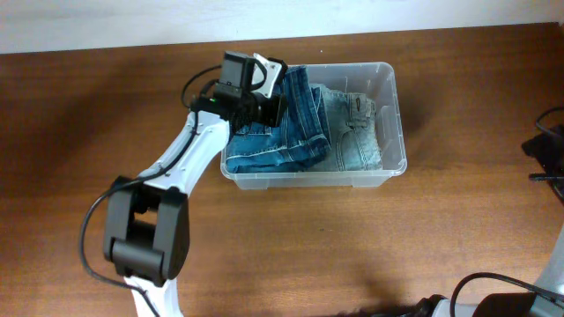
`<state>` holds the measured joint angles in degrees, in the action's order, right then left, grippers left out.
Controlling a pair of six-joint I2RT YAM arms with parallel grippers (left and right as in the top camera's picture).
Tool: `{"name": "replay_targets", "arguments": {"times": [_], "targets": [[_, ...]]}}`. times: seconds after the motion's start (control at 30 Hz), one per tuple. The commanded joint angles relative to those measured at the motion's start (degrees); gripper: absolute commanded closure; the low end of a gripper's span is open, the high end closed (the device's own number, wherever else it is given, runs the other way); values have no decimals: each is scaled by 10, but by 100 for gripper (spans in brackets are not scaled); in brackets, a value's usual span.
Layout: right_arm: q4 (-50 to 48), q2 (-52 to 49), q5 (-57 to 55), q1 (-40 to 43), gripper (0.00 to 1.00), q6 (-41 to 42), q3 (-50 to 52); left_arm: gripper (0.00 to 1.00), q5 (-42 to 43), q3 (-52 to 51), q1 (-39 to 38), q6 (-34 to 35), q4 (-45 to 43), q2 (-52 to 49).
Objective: Pack container
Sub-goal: 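Release the dark-blue jeans onto the bin's left half, then press the dark-blue jeans flat in the bin with the left gripper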
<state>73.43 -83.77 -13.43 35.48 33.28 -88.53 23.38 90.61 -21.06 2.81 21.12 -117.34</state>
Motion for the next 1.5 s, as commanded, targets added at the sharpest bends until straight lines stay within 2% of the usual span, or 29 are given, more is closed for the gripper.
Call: {"name": "replay_targets", "arguments": {"times": [0.0, 0.33, 0.57, 0.87, 0.97, 1.23, 1.33, 1.47], "targets": [[0, 0, -3, 2, 2, 7, 2, 99, -22, 5, -3, -1, 6, -38], [0, 0, -3, 2, 2, 7, 2, 99, 23, 72, -3, -1, 4, -12], [0, 0, -3, 2, 2, 7, 2, 99, 23, 88, -10, -1, 1, -5], [0, 0, -3, 2, 2, 7, 2, 99, 0, 88, -56, -1, -19, -87], [0, 0, -3, 2, 2, 7, 2, 99, -39, 88, -69, -1, -22, -105], [0, 0, -3, 2, 2, 7, 2, 99, -47, 97, -69, -1, -10, -71], [0, 0, -3, 2, 2, 7, 2, 99, -48, 97, -69, -1, 48, 3], [0, 0, -3, 2, 2, 7, 2, 99, -47, 97, -70, 0, 184, 67]]}}
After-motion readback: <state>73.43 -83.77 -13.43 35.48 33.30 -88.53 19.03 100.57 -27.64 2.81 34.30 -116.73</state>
